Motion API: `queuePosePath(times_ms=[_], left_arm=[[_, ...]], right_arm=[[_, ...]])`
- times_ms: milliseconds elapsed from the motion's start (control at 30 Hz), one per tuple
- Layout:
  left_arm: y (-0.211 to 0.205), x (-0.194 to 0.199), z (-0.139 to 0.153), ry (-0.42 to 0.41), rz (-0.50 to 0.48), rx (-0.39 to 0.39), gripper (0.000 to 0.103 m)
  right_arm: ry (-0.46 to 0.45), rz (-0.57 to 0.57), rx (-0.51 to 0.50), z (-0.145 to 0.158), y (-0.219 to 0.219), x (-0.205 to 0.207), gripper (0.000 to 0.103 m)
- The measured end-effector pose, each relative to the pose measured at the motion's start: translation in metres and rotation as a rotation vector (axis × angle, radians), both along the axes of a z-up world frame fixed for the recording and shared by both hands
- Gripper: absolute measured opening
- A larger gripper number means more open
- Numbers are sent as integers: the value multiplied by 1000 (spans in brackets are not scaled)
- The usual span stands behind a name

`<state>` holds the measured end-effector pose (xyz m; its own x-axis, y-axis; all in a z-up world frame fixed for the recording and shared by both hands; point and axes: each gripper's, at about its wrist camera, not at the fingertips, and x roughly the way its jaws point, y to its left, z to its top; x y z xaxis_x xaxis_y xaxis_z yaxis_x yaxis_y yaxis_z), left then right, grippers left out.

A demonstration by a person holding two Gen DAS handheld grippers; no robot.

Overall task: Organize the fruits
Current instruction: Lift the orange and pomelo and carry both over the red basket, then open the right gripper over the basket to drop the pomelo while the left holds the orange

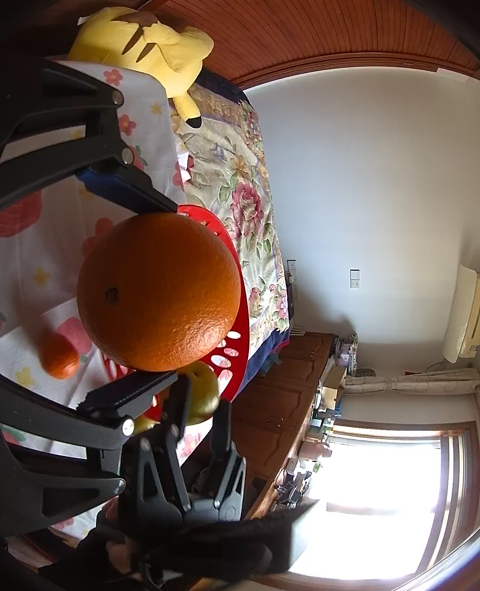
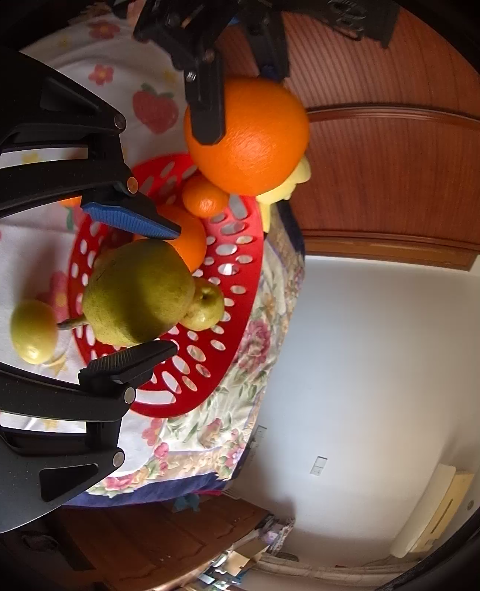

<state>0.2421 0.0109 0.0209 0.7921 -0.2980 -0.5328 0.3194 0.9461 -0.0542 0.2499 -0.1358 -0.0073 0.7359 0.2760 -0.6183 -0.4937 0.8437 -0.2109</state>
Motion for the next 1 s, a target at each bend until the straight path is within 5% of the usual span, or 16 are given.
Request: queuePosePath(times_ms=[200,233,300,1000], left_arm=[[-4,23,-6,19,-5,13,80],[-5,27,-8,25,-6,15,80],[-8,34,-10,27,-5,25,80],[-24,113,-16,112,17,111,80]], right_arm=[[37,9,-51,-23,1,22,54],[42,10,-51,-24,0,24,48],[37,4,-52,-24,-3,28,19],[49,-10,69,-21,-28,22,25]])
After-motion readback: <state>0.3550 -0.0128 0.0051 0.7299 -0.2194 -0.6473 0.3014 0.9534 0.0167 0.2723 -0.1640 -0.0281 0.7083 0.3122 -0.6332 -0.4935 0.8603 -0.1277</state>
